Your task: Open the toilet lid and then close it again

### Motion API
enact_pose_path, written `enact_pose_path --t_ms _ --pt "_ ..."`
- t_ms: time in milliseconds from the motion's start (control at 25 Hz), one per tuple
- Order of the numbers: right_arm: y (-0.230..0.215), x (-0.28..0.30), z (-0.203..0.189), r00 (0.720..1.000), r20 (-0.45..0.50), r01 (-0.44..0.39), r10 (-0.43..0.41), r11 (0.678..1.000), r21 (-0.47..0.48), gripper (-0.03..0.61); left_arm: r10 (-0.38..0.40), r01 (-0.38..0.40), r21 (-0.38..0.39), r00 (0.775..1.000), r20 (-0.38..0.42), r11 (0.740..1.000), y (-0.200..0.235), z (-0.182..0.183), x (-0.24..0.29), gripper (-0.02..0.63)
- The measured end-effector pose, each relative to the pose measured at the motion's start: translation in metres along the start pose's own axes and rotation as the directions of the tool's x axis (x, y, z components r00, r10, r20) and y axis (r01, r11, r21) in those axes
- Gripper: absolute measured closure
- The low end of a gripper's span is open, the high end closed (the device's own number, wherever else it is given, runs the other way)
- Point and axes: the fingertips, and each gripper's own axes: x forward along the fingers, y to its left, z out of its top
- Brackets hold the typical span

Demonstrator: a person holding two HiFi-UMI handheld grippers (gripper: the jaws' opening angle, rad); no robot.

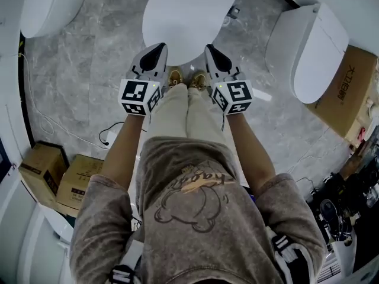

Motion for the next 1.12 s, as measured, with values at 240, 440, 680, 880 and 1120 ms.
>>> enact_pose_path --t_ms 240,440,680,880,1120 --pt "0.022 -0.091 0.128 0.984 0.178 0.024 -0.007 0.995 -0.096 0.552 -0.052 0.039 0.087 0.988 0.145 0.995 -0.052 0.126 -0.069 0.606" --pt "0.034 -0.157 0.17 0.963 0.27 0.065 -0.024 0.987 -0.145 0.552 -0.071 0.042 0.13 0.971 0.228 0.991 -0.08 0.171 -0.115 0.606" --pt "0.032 -0.201 0.173 0.93 0.355 0.142 -0.095 0.984 -0.107 0.552 -0.064 0.019 0.148 0.948 0.31 0.989 -0.089 0.18 -0.143 0.605" --pt "0.023 -0.202 0.171 0.922 0.371 0.16 -0.114 0.982 -0.097 0.552 -0.066 0.011 0.174 0.946 0.318 0.985 -0.088 0.177 -0.135 0.605" --pt "0.012 -0.209 0.175 0.915 0.381 0.17 -0.131 0.983 -0.07 0.552 -0.079 0.019 0.191 0.947 0.311 0.981 -0.101 0.176 -0.13 0.604"
